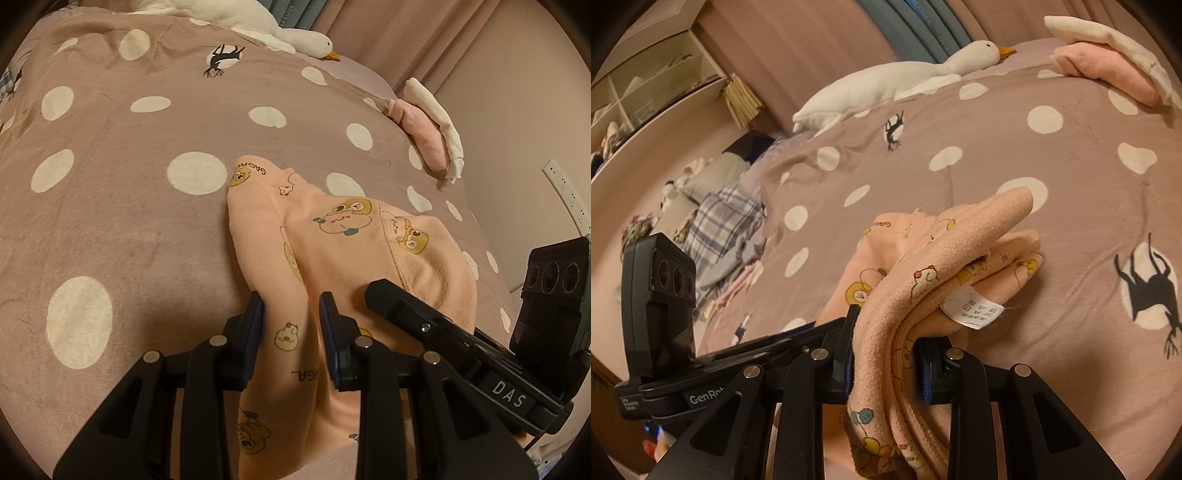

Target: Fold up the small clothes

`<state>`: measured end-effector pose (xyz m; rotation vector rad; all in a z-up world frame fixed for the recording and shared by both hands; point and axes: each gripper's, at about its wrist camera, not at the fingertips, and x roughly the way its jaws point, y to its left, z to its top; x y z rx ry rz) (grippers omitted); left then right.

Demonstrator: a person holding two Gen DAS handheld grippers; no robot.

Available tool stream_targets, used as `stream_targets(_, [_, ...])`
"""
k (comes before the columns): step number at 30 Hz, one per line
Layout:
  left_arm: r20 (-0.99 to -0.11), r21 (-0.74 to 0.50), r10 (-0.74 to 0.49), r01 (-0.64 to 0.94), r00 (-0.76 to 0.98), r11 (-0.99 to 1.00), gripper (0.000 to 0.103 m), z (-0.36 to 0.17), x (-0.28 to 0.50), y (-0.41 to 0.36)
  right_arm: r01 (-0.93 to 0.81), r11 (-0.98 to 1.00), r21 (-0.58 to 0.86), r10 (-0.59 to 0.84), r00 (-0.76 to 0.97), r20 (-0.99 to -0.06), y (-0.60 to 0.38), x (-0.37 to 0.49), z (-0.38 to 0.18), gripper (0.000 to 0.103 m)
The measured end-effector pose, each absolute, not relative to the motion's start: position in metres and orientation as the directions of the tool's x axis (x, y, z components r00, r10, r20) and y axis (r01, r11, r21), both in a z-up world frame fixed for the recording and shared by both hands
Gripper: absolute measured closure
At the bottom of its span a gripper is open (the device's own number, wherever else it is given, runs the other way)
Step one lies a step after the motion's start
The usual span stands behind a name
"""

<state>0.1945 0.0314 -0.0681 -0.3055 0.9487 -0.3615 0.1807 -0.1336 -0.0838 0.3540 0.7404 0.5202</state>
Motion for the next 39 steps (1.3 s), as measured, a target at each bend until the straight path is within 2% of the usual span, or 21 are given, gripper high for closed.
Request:
stream_targets(8, [-0.755,-0.400,-0.408,0.132,0.513,0.907,0.074,-0.083,0.201,0.037,-0.314,0.826,0.469,0.554,0.612,-0.565,-0.129,0.185,-0.093,0.075])
stream_targets(15, [-0.782,-0.384,-0.384,0.104,0.491,0.917,0.073,-0.094,0.202,0.044,-0.214,0.804,0.555,0.557,0.600,-0.574,-0.156,0.189,-0.109,0.075])
stream_targets(20, [-0.796,-0.362,-0.363,0.101,0.484,0.927,0.066,-0.100,0.198,0.049,-0.116,0.762,0.637,0.580,0.560,-0.592,-0.177,0.193,-0.129,0.074])
stream_targets(21, [-0.800,-0.352,-0.356,0.103,0.483,0.930,0.064,-0.101,0.196,0.049,-0.104,0.757,0.645,0.582,0.558,-0.592,-0.179,0.193,-0.132,0.071])
stream_targets(23, [-0.810,-0.323,-0.330,0.101,0.484,0.941,0.052,-0.103,0.194,0.049,-0.078,0.748,0.659,0.582,0.555,-0.595,-0.182,0.193,-0.137,0.068])
stream_targets(25, [-0.813,-0.321,-0.326,0.096,0.483,0.942,0.049,-0.105,0.192,0.053,-0.067,0.739,0.670,0.585,0.556,-0.590,-0.184,0.193,-0.140,0.068])
stream_targets(39, [-0.820,-0.299,-0.306,0.093,0.483,0.950,0.043,-0.107,0.173,0.055,-0.048,0.777,0.628,0.535,0.576,-0.618,-0.184,0.183,-0.133,0.062])
